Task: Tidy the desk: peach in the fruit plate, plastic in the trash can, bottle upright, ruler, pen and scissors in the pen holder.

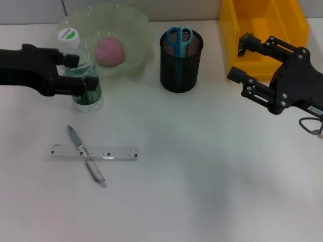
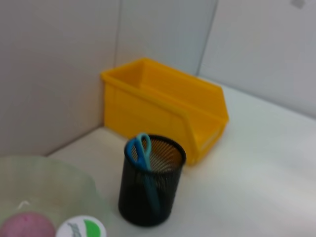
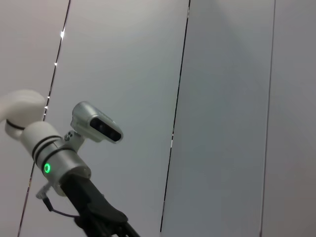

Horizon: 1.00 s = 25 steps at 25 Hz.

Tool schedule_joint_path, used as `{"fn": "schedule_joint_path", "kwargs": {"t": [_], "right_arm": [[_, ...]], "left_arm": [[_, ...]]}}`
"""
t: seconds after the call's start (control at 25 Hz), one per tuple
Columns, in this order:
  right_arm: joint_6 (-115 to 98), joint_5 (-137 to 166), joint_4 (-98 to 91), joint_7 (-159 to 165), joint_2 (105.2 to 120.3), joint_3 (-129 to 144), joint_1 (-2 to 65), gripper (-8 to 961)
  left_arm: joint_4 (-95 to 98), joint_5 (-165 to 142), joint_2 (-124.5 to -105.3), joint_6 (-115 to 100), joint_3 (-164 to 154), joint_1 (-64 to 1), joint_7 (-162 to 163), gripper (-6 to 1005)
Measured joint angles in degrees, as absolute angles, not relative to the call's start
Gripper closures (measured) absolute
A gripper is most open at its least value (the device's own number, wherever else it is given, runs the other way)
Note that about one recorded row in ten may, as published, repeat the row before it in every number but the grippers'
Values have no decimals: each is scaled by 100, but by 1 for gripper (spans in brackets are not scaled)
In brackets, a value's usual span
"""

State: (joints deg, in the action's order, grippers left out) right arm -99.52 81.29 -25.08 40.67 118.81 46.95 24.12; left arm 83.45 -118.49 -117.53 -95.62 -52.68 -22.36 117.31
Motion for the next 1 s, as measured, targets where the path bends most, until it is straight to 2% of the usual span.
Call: {"fn": "schedule_joint_path", "kwargs": {"t": [0.2, 0.64, 1.0], "right_arm": [[-9921, 8129, -2508, 3976, 11895, 4686, 2423, 344], [-9820, 8130, -2511, 4019, 11891, 4684, 2510, 345], [-9762, 8130, -2509, 4027, 11891, 4684, 2589, 345]], "left_arm": [[8636, -12569, -11829, -9851, -5411, -2455, 11844, 260], [8713, -14355, -11862, -10291, -6745, -3321, 12706, 275], [8671, -15052, -11877, -10548, -6878, -3667, 12945, 287]]}}
